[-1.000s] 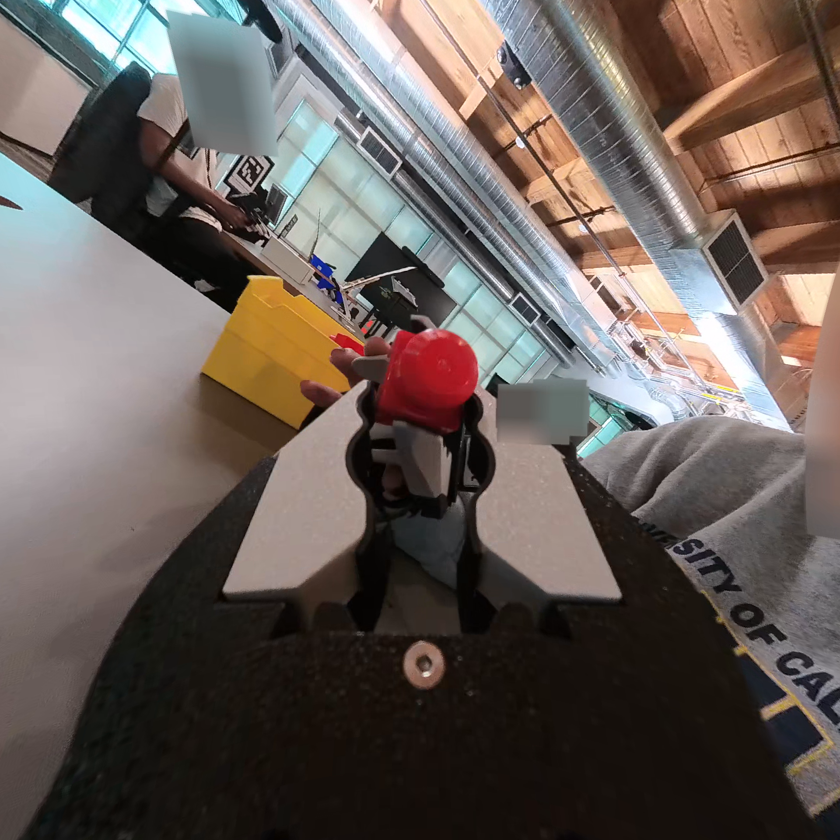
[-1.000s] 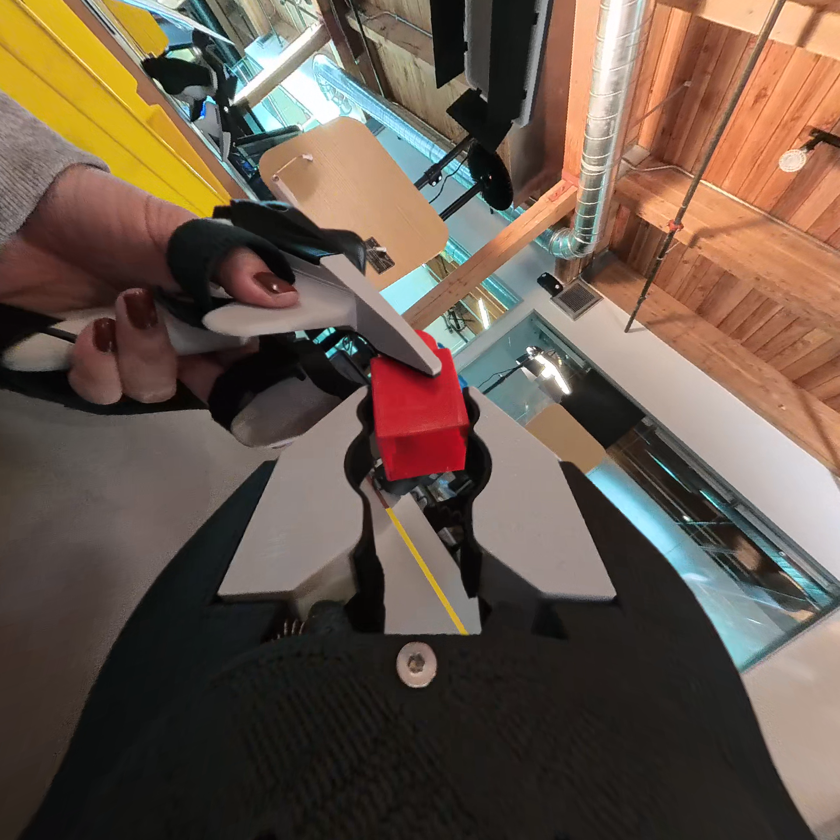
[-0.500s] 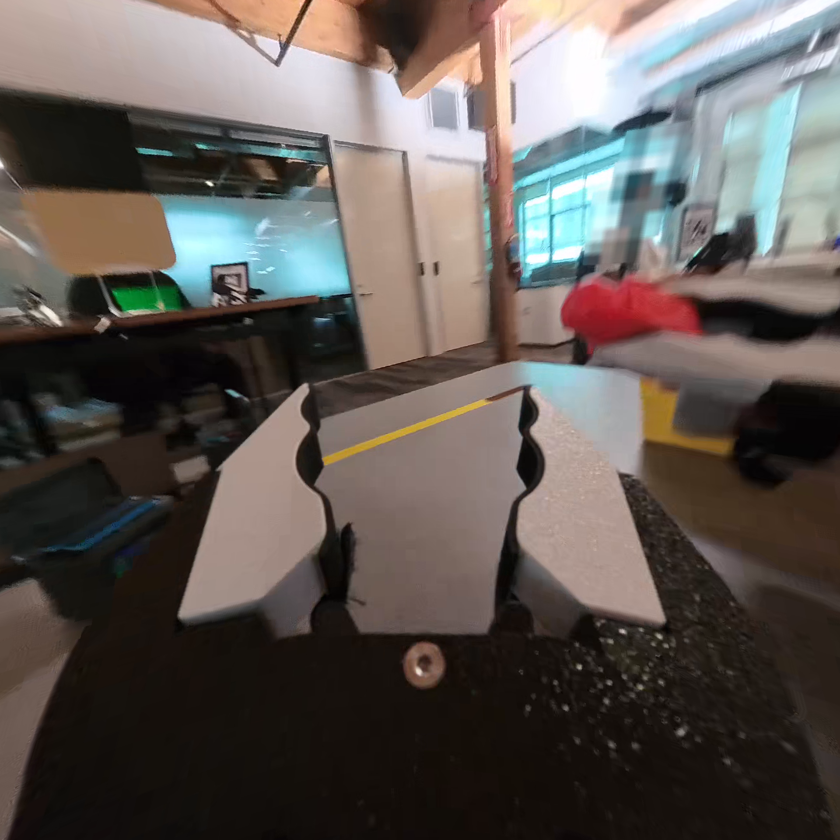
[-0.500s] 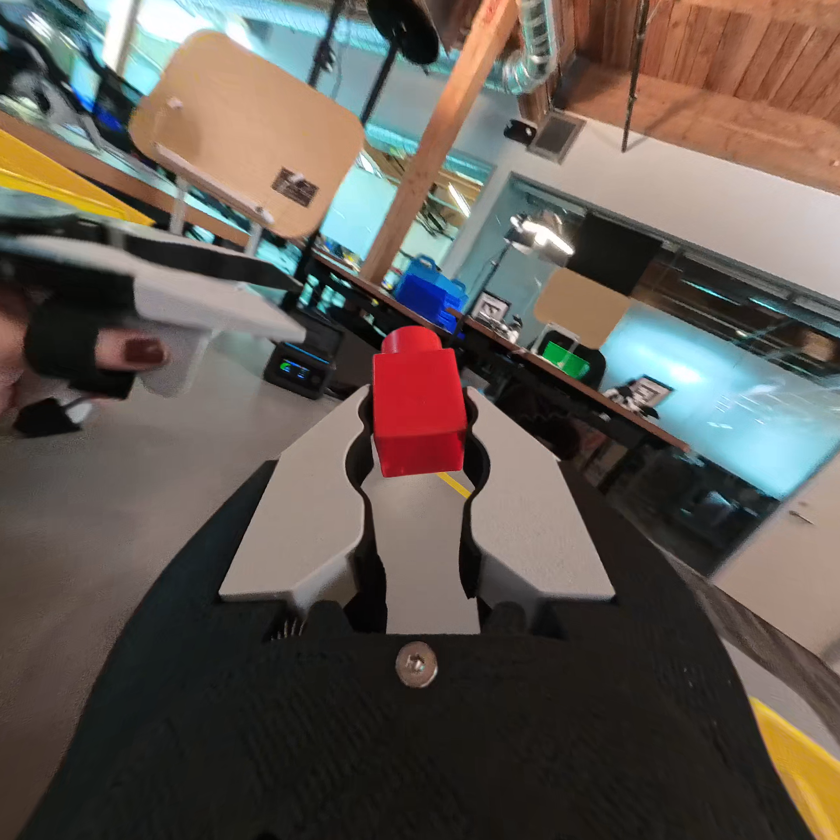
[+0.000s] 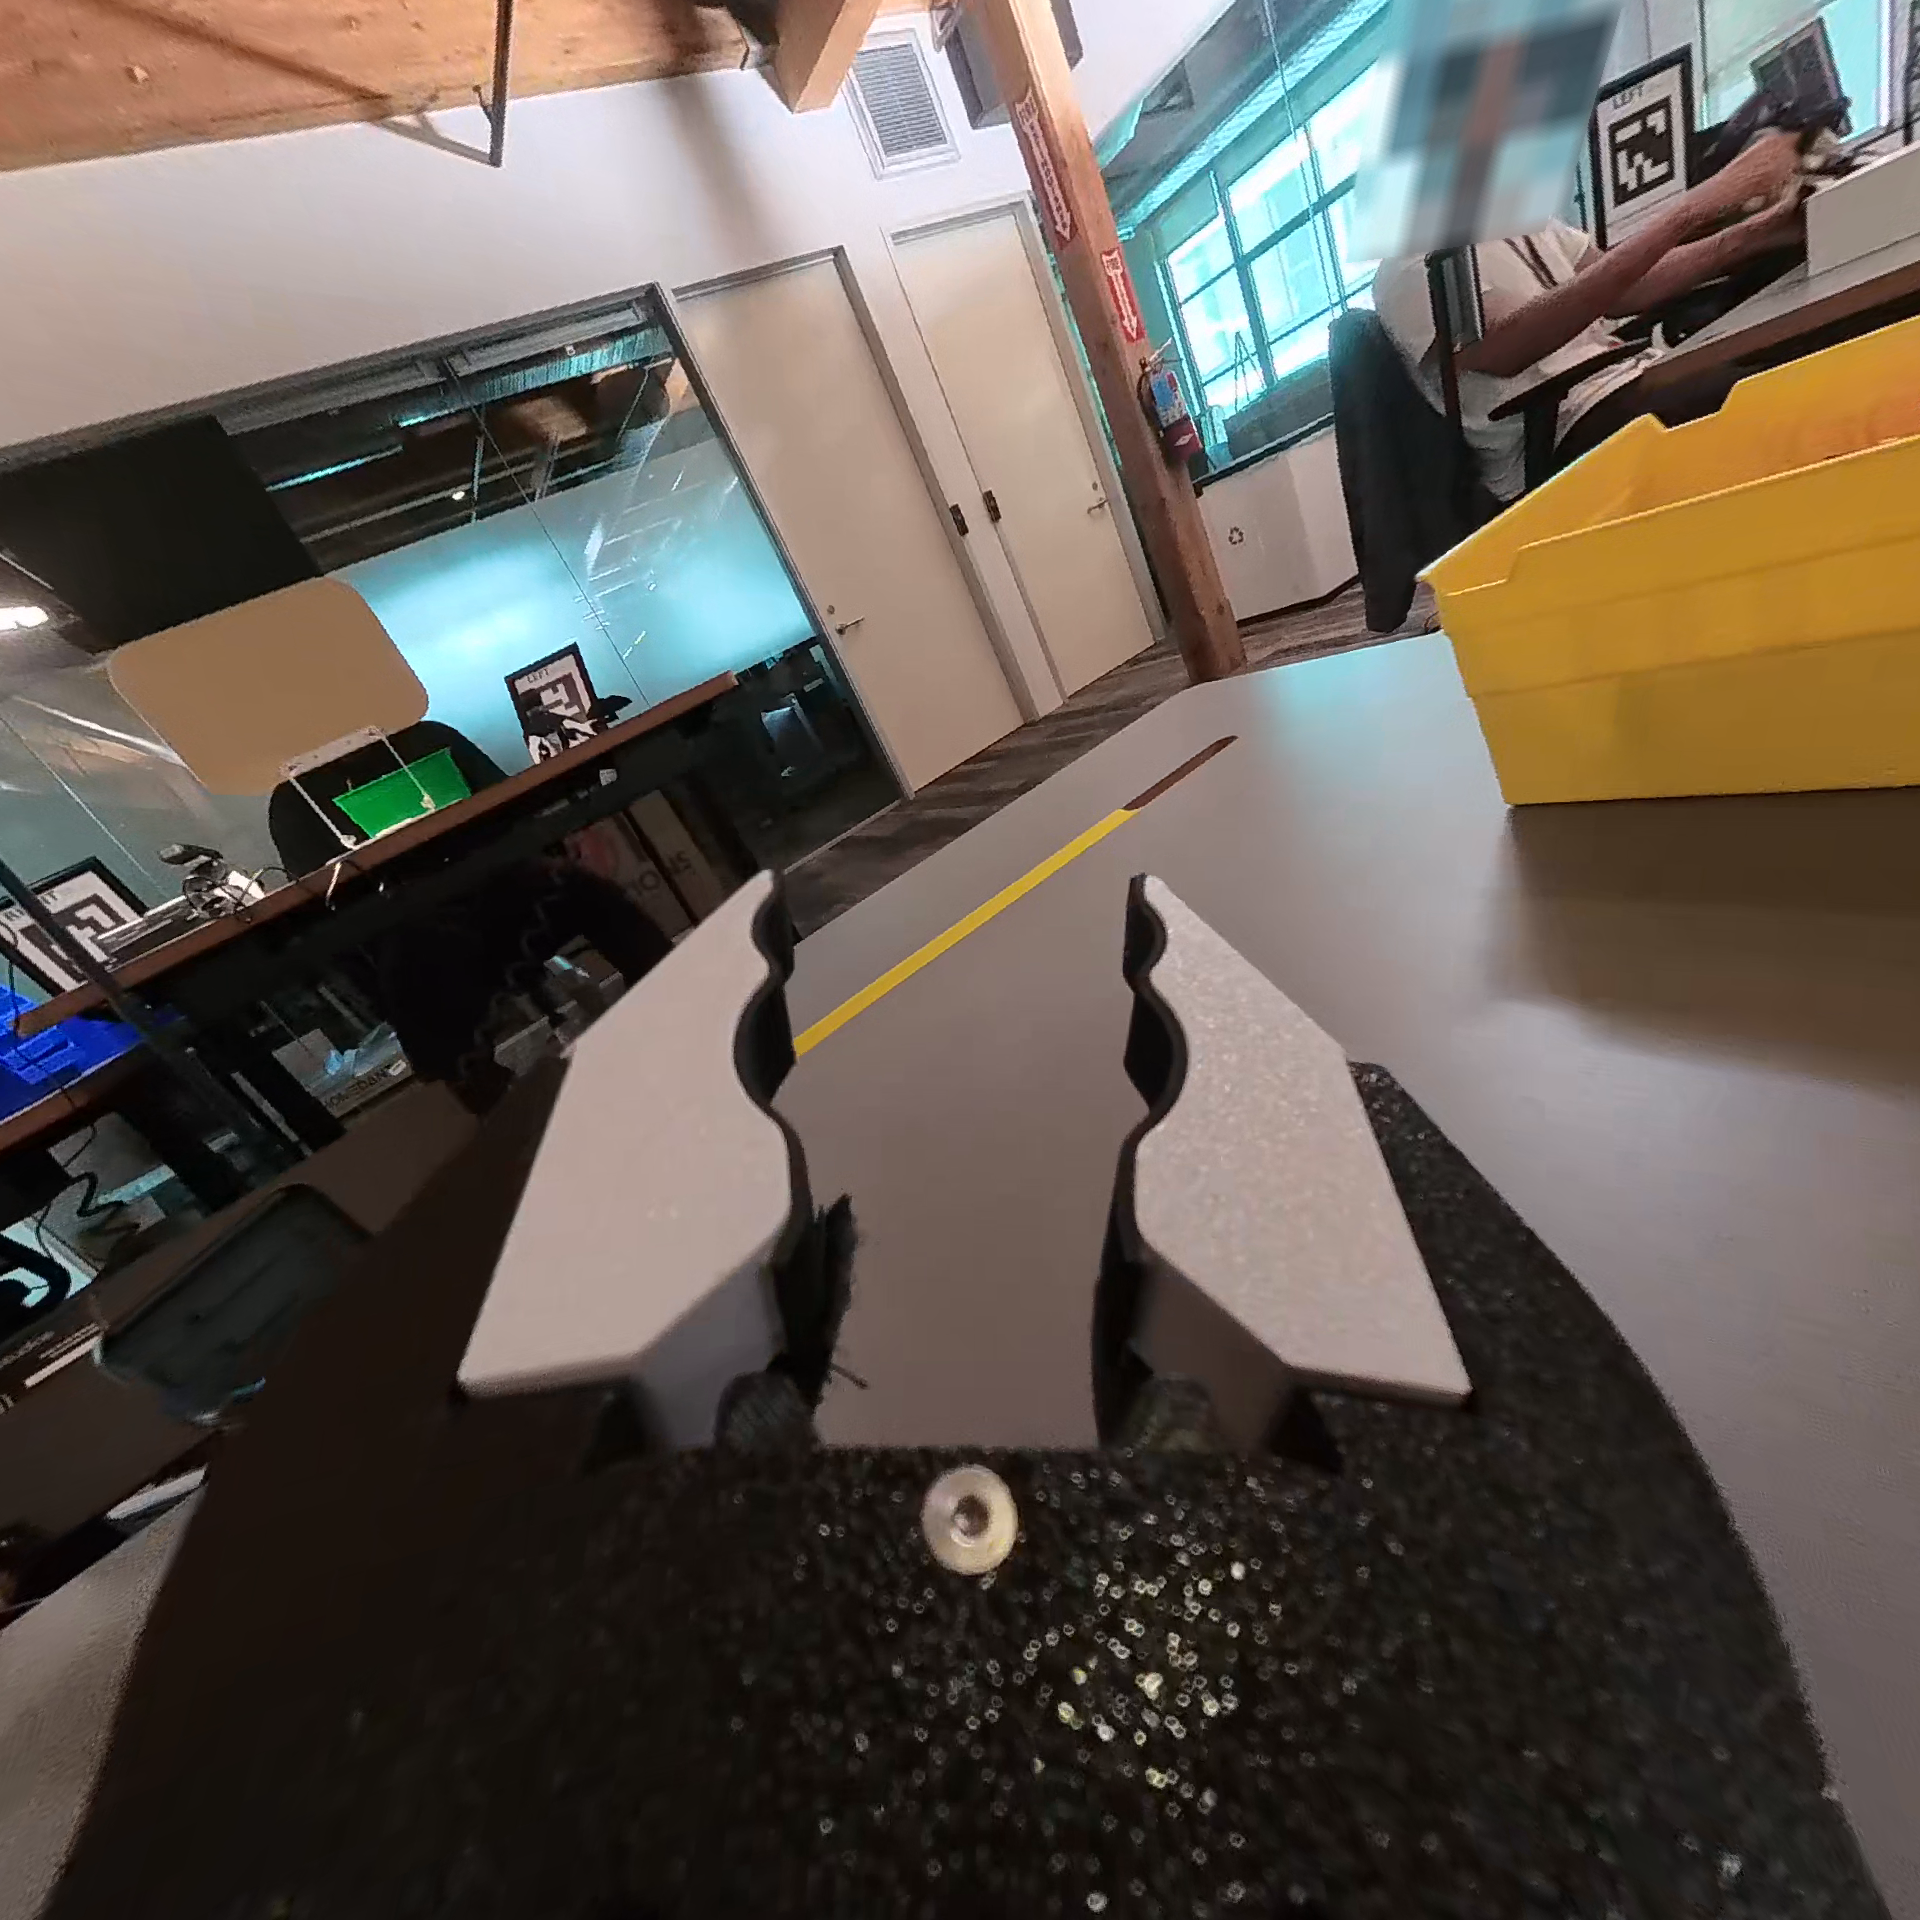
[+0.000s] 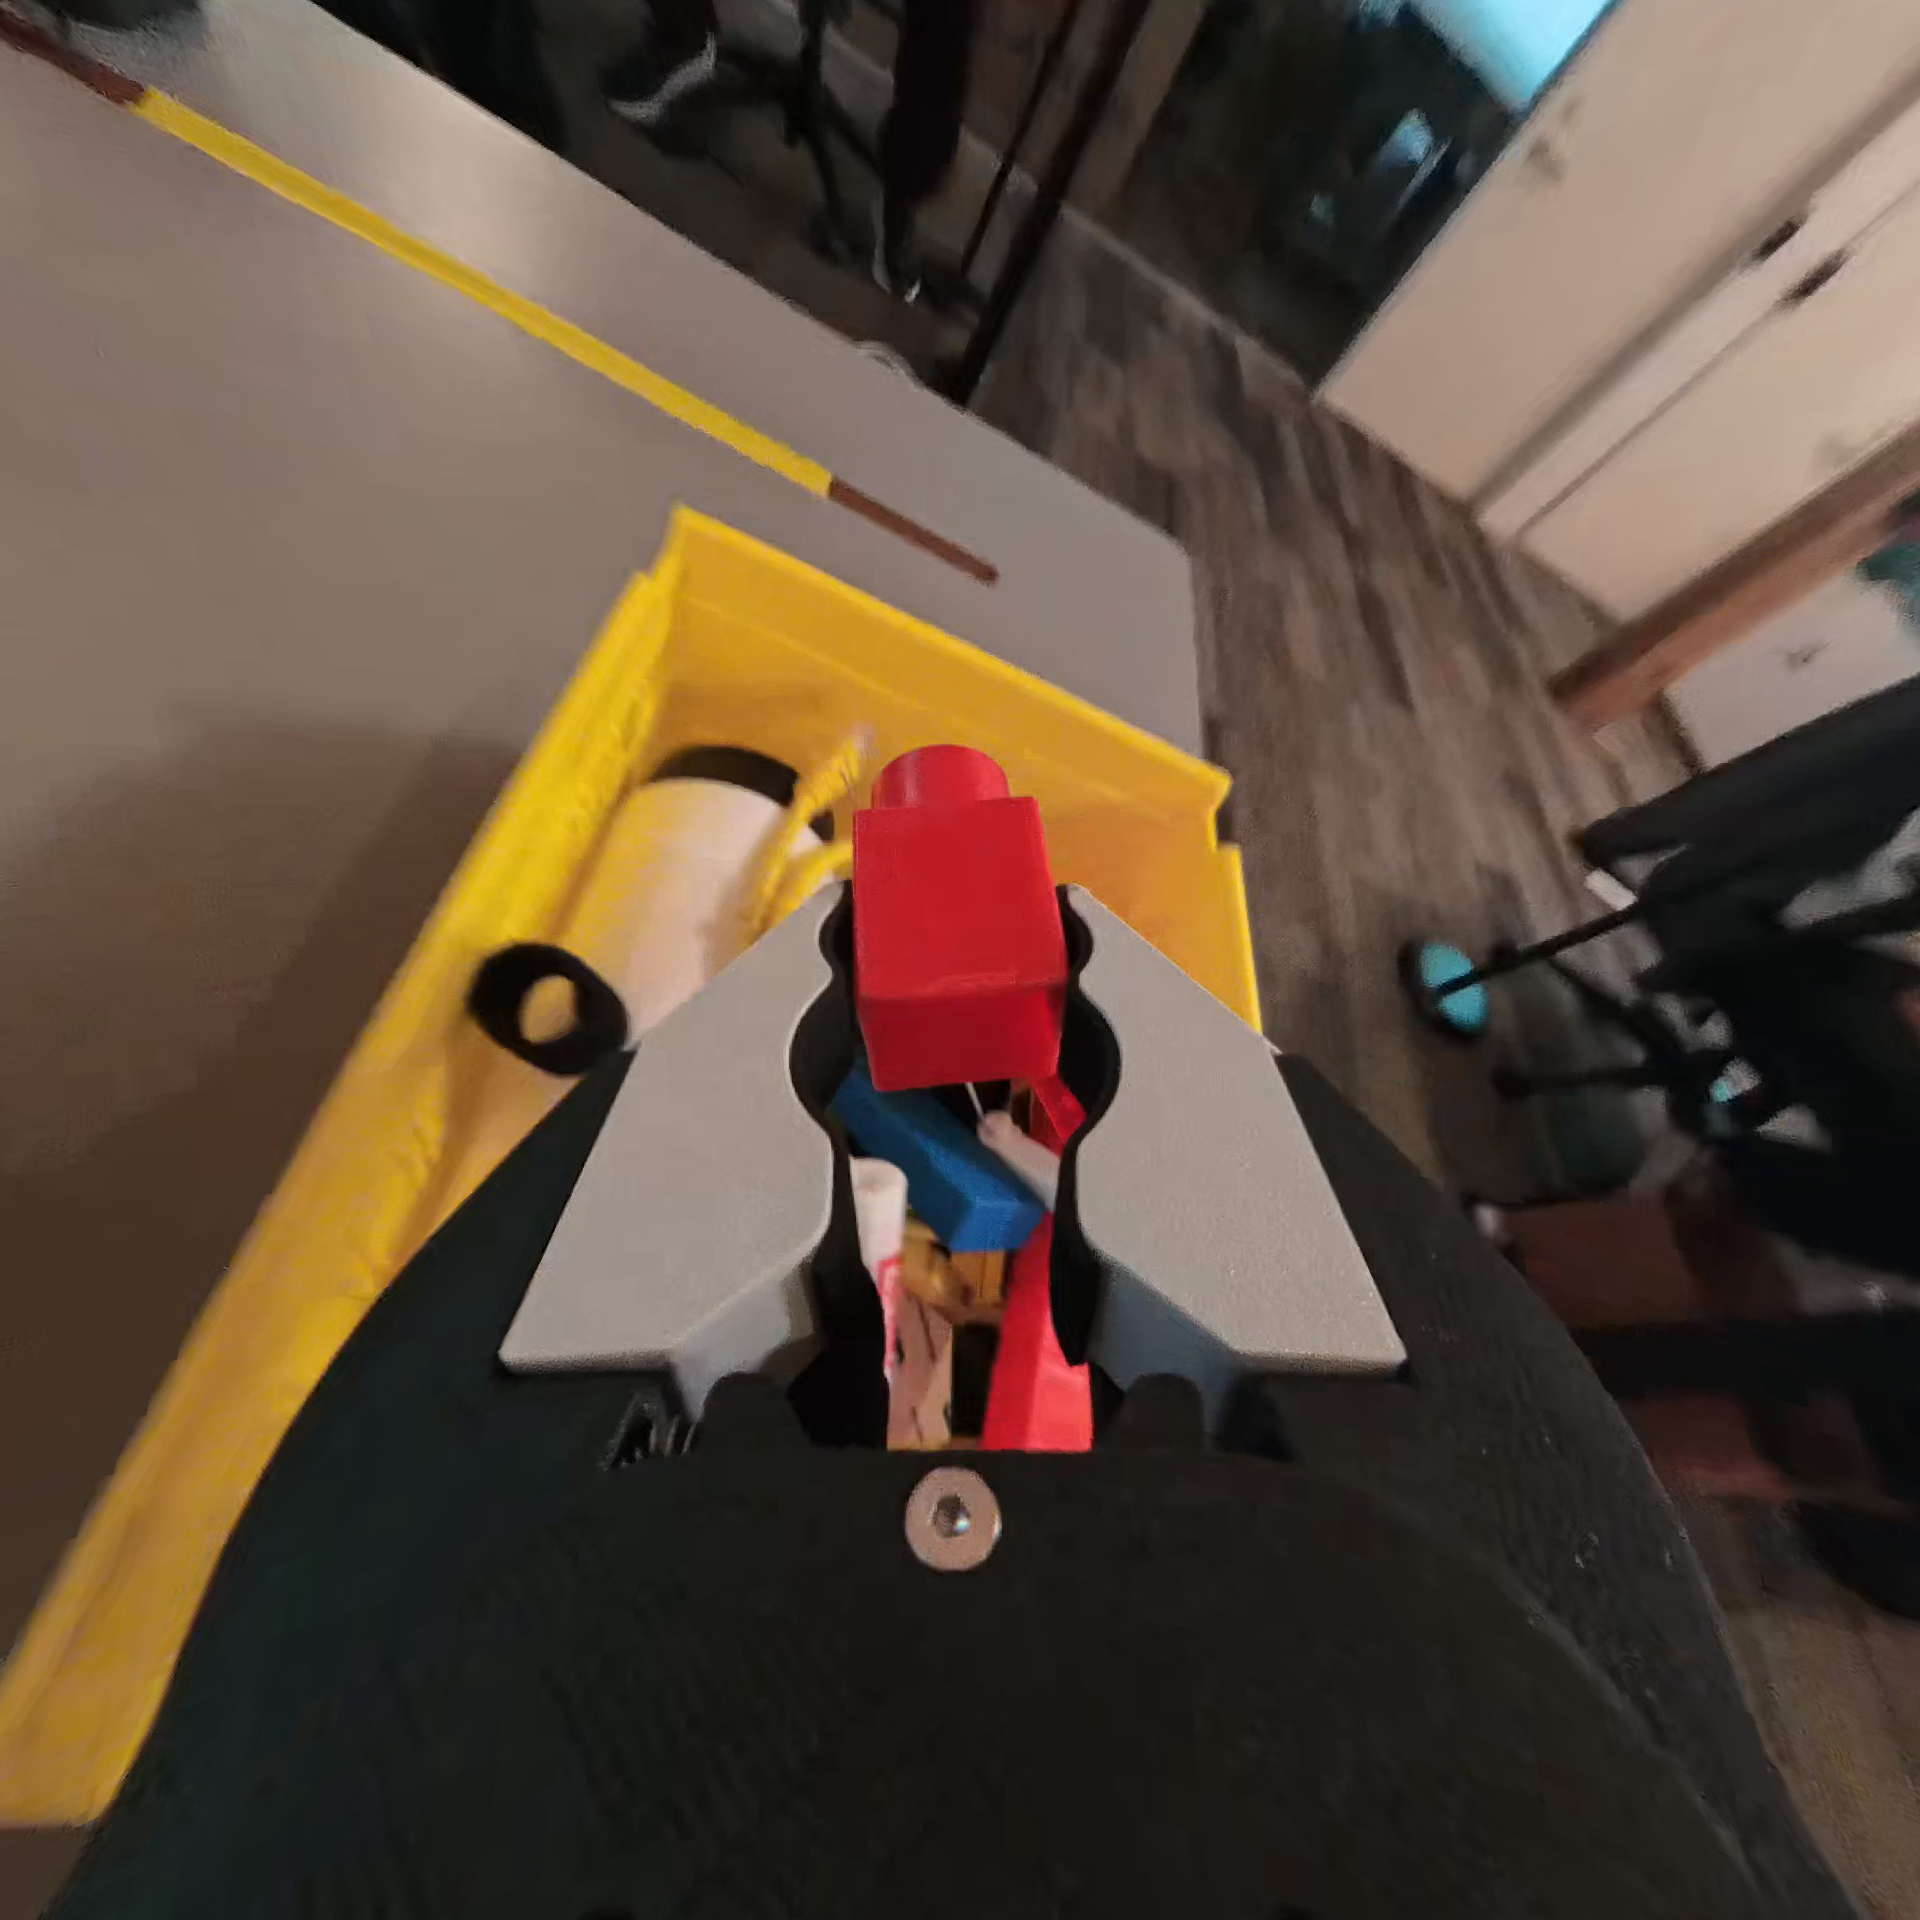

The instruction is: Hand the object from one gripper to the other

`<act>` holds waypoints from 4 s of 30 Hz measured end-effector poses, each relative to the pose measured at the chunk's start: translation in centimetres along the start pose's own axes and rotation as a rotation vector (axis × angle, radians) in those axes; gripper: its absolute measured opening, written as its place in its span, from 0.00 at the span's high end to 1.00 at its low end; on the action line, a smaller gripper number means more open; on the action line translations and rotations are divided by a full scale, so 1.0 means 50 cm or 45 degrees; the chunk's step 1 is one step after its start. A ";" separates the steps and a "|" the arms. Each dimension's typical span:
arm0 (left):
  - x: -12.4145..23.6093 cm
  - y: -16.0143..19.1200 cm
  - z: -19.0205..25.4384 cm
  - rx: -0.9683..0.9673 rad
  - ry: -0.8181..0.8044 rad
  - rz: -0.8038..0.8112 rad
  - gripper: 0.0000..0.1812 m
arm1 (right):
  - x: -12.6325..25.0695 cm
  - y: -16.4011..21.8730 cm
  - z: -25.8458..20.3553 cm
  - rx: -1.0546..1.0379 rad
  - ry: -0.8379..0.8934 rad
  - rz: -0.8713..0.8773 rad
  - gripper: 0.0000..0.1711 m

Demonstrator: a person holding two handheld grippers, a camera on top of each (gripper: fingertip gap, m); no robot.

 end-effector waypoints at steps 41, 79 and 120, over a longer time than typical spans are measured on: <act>0.009 0.001 -0.023 0.035 -0.184 0.009 0.78 | -0.225 -0.169 -0.493 0.041 -0.073 1.033 0.73; 0.021 0.019 -0.062 0.243 -0.290 0.005 0.78 | -0.243 -0.170 -0.490 -0.058 -0.224 0.995 0.91; 0.039 0.031 -0.103 0.311 -0.430 -0.018 0.77 | -0.242 -0.169 -0.500 -0.035 -0.328 1.005 1.00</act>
Point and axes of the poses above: each gripper's, where its closed fingertips meet, x back along the fingers, y out of its underside, z = x × y across the jaws, the point moved 10 cm from there along x, back along the fingers
